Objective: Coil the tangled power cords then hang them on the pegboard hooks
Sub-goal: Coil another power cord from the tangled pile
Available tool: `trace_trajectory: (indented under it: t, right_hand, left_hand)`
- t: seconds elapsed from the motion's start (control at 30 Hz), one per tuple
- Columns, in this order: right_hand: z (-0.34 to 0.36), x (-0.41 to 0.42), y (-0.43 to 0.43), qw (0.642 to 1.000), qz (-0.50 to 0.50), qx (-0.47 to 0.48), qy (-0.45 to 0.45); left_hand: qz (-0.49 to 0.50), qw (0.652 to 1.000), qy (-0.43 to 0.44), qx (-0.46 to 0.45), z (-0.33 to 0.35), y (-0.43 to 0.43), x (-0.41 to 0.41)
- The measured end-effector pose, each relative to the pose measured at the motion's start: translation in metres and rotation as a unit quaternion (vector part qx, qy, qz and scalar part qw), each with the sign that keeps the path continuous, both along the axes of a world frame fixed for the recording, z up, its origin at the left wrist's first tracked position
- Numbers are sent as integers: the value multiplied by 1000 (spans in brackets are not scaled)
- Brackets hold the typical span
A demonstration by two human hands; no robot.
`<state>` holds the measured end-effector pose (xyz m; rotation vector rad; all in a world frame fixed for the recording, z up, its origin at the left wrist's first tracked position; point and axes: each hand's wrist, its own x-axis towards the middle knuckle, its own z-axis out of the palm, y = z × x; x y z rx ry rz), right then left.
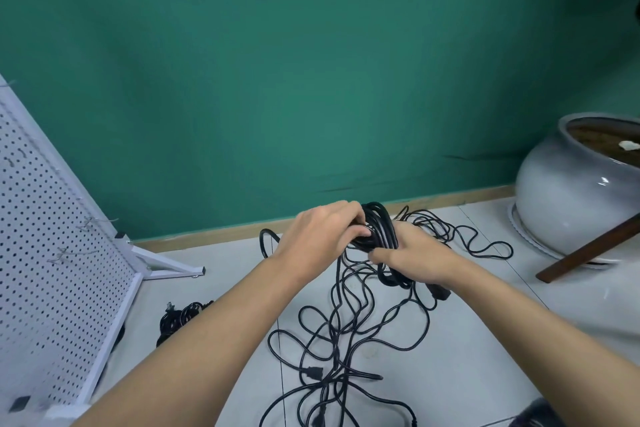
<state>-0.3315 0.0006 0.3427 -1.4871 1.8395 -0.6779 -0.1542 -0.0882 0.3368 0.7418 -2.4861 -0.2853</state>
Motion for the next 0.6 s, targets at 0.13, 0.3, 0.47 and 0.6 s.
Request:
trace_trajectory:
  t: [0.13,0.3,0.47,0.6]
  right_hand:
    - [-2,-6,-1,999,-47,4,15]
    - [-5,-7,-1,998,-44,-10,49]
    - [1,-8,-4,995,-69,-23,66]
    - [1,-12,-1,995,-69,26,71]
  left_hand:
    - [6,980,-75,185,0,-7,4]
    - [44,898,-156,410,-2,-9,14]
    - [86,926,-135,343,-5,-17,16]
    - [79,962,-136,223,-2,-17,18]
